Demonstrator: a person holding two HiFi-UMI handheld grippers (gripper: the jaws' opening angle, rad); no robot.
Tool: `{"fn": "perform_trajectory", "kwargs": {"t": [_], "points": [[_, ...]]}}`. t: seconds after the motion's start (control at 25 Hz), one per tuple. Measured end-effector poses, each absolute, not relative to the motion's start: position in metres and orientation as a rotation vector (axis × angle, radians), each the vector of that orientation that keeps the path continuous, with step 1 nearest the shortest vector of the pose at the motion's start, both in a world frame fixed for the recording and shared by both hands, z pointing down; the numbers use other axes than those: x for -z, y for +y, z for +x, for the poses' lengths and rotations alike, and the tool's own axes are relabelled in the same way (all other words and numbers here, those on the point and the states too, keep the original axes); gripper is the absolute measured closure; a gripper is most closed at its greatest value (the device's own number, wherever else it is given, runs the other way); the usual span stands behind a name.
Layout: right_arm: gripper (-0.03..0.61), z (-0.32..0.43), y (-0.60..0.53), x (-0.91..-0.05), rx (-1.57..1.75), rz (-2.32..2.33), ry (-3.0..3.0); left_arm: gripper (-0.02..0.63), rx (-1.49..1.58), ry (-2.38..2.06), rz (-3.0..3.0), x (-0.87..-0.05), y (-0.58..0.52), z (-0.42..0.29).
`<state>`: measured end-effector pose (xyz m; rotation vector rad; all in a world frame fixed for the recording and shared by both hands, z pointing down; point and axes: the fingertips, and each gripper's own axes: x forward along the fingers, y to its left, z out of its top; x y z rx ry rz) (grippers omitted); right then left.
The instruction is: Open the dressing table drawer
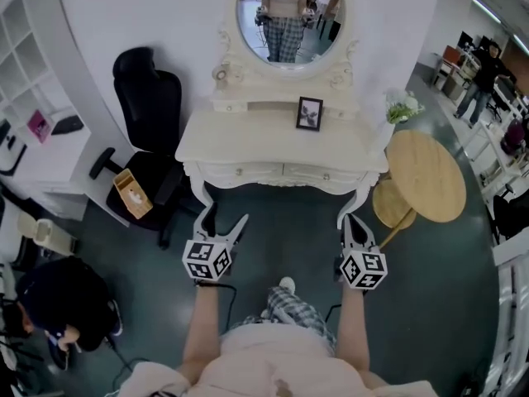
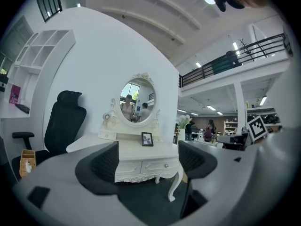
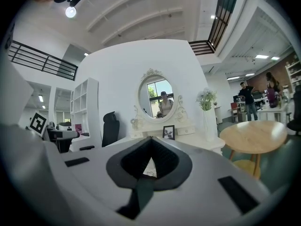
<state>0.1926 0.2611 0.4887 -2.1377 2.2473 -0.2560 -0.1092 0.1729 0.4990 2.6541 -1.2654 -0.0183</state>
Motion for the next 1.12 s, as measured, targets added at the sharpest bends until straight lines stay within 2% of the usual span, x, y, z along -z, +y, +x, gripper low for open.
{"fn": "perform_trajectory", "kwargs": {"t": [0.56,1.12], "points": [[0.563,0.219,0.151,-0.49,0.251,-2.157,2.221,0.233,0.019,-1.264,2.643,-0.508,0.058,-0.083],[0.563,0.271,-0.137,-0.476,0.277,-2.014,2.359,0.233,-0.01,-1.389,2.585,-0.495,-0.186,-0.024]]}}
